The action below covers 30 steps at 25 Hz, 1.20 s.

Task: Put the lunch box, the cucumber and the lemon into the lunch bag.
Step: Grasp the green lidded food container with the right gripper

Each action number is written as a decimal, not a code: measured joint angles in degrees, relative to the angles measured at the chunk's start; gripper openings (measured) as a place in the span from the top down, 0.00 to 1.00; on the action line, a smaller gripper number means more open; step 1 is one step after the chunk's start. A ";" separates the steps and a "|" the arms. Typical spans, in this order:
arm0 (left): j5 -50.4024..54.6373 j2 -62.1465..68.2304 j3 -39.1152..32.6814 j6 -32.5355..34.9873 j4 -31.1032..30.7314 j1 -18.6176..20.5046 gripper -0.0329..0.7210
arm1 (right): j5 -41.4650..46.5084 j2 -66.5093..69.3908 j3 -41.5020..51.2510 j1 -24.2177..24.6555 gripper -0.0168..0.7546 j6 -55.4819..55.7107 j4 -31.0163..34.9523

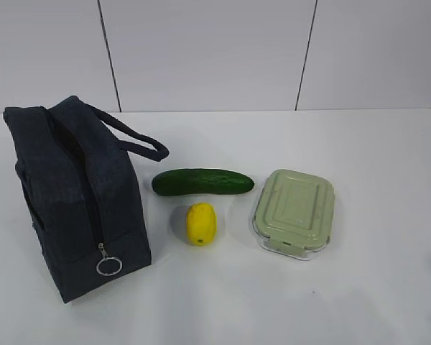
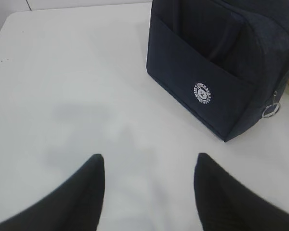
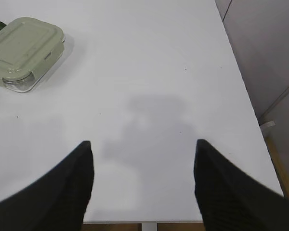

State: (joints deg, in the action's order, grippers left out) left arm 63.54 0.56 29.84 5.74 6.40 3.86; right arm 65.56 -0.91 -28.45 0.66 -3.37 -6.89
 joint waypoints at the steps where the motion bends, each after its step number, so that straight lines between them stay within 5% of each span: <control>1: 0.00 0.00 0.00 0.00 0.00 0.00 0.38 | 0.00 0.00 0.00 0.00 0.33 0.00 0.00; 30: 0.00 0.00 0.00 0.00 0.00 0.00 0.38 | 0.00 0.00 0.00 0.00 0.33 0.00 0.00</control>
State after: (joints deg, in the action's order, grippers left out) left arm 63.54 0.56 29.84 5.74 6.40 3.86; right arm 65.56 -0.91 -28.45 0.66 -3.37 -6.89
